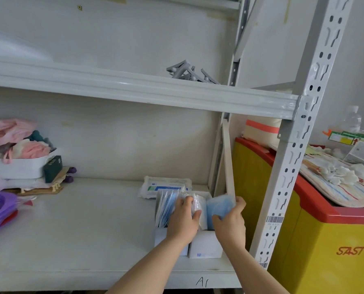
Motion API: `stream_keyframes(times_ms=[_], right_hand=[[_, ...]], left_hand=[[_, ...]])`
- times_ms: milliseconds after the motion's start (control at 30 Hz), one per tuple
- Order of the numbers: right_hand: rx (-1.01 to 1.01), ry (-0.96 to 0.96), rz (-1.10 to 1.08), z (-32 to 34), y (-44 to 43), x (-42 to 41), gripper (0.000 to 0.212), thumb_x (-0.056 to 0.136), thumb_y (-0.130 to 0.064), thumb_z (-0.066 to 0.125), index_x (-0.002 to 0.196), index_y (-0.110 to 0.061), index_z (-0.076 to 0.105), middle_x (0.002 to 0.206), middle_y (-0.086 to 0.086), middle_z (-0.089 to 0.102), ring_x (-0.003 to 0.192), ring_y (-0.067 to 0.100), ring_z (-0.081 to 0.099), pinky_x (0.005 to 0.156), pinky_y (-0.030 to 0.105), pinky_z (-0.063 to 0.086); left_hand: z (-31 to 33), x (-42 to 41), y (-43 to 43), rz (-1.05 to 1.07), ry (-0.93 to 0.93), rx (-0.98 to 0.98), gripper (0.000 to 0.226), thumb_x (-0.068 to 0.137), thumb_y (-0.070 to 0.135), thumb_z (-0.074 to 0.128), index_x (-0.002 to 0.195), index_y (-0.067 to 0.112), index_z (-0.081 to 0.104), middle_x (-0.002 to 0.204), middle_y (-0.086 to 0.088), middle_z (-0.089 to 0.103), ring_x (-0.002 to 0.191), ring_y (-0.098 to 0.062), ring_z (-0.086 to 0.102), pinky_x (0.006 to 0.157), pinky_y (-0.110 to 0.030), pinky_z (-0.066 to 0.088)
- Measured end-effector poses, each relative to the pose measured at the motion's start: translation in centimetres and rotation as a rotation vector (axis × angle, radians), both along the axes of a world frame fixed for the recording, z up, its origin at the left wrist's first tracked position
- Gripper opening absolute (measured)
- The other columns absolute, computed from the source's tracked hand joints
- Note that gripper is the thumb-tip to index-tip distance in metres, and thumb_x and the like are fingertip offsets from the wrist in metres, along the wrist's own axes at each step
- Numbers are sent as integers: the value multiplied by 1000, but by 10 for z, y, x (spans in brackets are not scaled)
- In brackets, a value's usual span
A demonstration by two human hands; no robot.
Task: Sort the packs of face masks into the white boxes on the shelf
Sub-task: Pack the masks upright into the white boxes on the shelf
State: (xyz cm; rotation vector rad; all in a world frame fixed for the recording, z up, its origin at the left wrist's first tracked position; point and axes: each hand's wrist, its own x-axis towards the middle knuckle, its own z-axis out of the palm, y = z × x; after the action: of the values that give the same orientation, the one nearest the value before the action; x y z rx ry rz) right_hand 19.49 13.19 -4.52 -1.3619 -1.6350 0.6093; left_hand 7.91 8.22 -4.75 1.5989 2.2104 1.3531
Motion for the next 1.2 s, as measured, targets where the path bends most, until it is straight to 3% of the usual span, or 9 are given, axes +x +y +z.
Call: stream_keyframes(times_ms=[267,367,533,633,767,867,1000,1133,1200], right_hand=[[-188,-241,22,16,14,-13,26,91,-21,61,113,-10,54,89,3,58,77,17,61,69,29,58],[-102,-133,-43,26,14,-9,25,91,-15,59,116,-10,55,98,9,62,81,23,63,58,28,54],[195,-28,-93,45,6,3,16,93,-14,52,108,-9,52,87,10,65,64,22,59,46,23,42],[311,25,-74,58,2,7,23,93,-13,53,116,-10,52,82,4,59,65,21,58,49,23,43],[348,131,-41,71,-6,4,24,94,-12,54,118,-11,53,81,-2,56,65,11,55,53,17,42],[343,220,21,79,-17,-7,14,94,-13,54,108,-16,53,74,-7,55,64,5,55,52,15,40],[326,324,91,82,-29,-31,10,93,-14,56,100,-20,54,74,-13,56,65,3,58,54,12,43],[297,382,97,81,-34,-51,10,92,-16,56,102,-16,57,75,-9,59,64,4,59,52,11,42],[291,405,87,82,-35,-57,11,91,-16,56,102,-15,57,76,-8,59,65,4,59,53,14,44]], left_hand=[[4,-2,-2,-40,-8,-57,36,98,34,48,130,19,42,131,-3,43,102,-25,59,87,-38,51],[4,-4,-3,-57,-26,-47,40,98,35,47,135,21,40,134,-5,43,106,-23,58,90,-35,49],[15,-1,-10,-277,-103,-82,64,102,29,36,143,59,-3,110,-6,55,82,-16,54,81,-35,50],[25,-8,-26,-153,228,11,56,101,21,37,151,40,19,130,-5,56,91,-15,59,72,-23,45],[15,-40,-36,233,577,299,40,79,24,65,118,19,57,106,-2,60,91,-26,63,64,-32,50],[3,-63,-38,320,262,223,74,73,49,73,131,10,48,126,-10,54,113,-32,55,90,-37,48],[-8,-75,-41,126,-128,6,123,57,73,71,152,21,13,155,-2,22,141,-21,31,110,-36,36],[-10,-79,-43,90,-90,36,95,75,64,65,150,33,15,154,11,31,122,-18,55,100,-36,48],[-13,-81,-46,77,27,100,73,91,40,55,150,41,11,156,14,30,109,-20,64,91,-36,53]])
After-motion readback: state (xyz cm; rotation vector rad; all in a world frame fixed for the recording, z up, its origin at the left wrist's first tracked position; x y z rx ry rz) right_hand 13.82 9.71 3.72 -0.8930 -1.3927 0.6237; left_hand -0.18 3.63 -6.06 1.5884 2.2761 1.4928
